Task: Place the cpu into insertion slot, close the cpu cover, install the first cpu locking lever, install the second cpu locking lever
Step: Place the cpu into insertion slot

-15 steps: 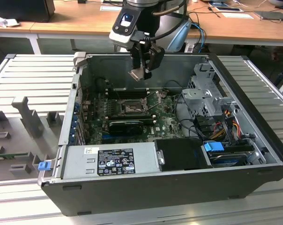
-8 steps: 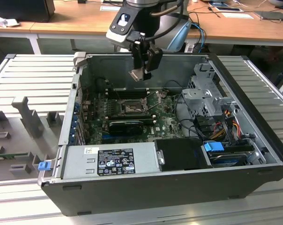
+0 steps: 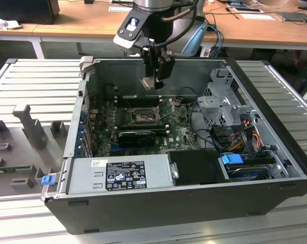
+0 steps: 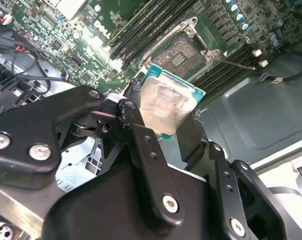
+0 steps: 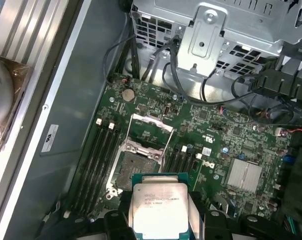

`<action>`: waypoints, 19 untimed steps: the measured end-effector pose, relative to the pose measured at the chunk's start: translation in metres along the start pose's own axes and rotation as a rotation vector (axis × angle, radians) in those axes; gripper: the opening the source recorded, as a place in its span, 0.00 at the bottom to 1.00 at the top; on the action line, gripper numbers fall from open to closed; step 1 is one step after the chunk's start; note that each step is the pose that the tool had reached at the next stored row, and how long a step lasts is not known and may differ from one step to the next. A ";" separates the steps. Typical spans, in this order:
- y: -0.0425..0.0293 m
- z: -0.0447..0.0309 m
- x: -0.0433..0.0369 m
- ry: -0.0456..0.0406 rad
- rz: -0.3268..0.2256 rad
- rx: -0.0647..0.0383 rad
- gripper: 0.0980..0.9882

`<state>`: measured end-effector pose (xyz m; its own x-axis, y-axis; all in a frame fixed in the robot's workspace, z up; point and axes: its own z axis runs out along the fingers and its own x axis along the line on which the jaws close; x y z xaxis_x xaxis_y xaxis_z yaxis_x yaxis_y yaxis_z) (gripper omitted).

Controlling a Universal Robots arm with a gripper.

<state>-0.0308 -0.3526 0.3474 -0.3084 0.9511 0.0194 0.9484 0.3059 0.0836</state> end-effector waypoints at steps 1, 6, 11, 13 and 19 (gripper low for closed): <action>0.0000 0.0001 0.0000 -0.0003 0.002 0.000 0.48; -0.0001 0.0013 -0.0001 -0.0072 0.088 -0.002 0.48; -0.0002 0.0024 -0.0001 -0.0140 0.169 -0.003 0.48; -0.0002 0.0029 -0.0001 -0.0168 0.201 -0.004 0.48; -0.0005 0.0070 -0.0001 -0.0253 0.303 -0.006 0.48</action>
<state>-0.0308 -0.3525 0.3403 -0.0093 0.9998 0.0196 0.9965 0.0076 0.0836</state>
